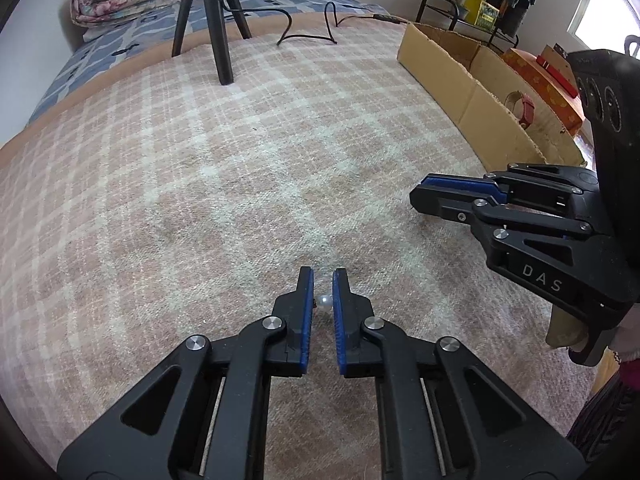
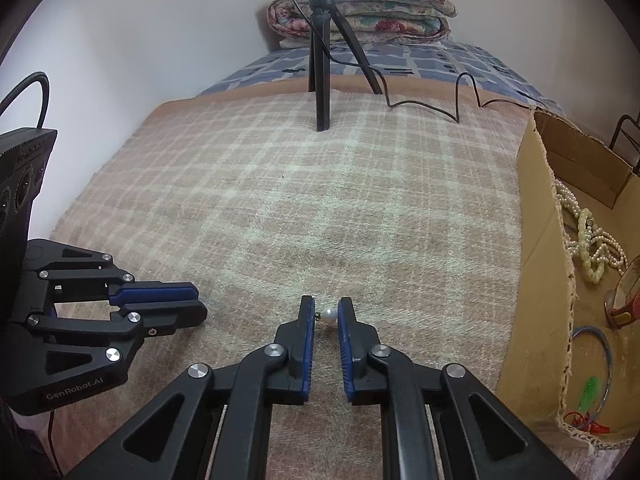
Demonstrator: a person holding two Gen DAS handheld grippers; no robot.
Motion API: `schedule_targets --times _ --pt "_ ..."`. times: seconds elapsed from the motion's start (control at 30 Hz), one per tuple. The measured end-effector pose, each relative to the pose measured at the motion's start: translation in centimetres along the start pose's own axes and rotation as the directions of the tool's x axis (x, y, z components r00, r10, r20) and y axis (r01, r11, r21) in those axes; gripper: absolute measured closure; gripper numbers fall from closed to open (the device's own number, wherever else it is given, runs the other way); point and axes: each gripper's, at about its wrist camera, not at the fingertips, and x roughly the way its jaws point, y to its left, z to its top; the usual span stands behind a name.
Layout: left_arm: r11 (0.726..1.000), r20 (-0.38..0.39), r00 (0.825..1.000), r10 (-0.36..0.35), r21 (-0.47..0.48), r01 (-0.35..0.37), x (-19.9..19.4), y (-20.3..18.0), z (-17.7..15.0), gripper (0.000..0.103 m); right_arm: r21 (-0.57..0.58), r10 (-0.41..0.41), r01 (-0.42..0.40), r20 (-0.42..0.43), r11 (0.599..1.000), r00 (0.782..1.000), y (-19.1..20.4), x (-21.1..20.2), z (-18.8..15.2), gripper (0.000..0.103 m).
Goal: Organize jewelry
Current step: 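Carry both pearl earrings over the cardboard box with both tools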
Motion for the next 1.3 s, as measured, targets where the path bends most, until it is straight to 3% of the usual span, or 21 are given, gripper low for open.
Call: schedule_targets --times 0.53,0.9,1.3 --pt "0.998 0.083 0.996 -0.032 -0.042 0.035 -4.4 -0.3 1.4 0.095 0.008 0.026 -0.027 0.118 1.000 0.993 0.3 -6.1 1.8 0.094" --pt "0.996 0.140 0.986 -0.090 -0.008 0.092 -6.9 -4.5 3.0 0.095 0.076 -0.025 0.011 0.197 0.997 0.980 -3.4 -11.1 2.2 0.094" --pt "0.986 0.175 0.971 -0.164 0.040 0.159 -7.2 -10.5 6.2 0.095 0.141 -0.091 0.060 0.225 0.988 0.970 -9.5 -15.0 1.9 0.094"
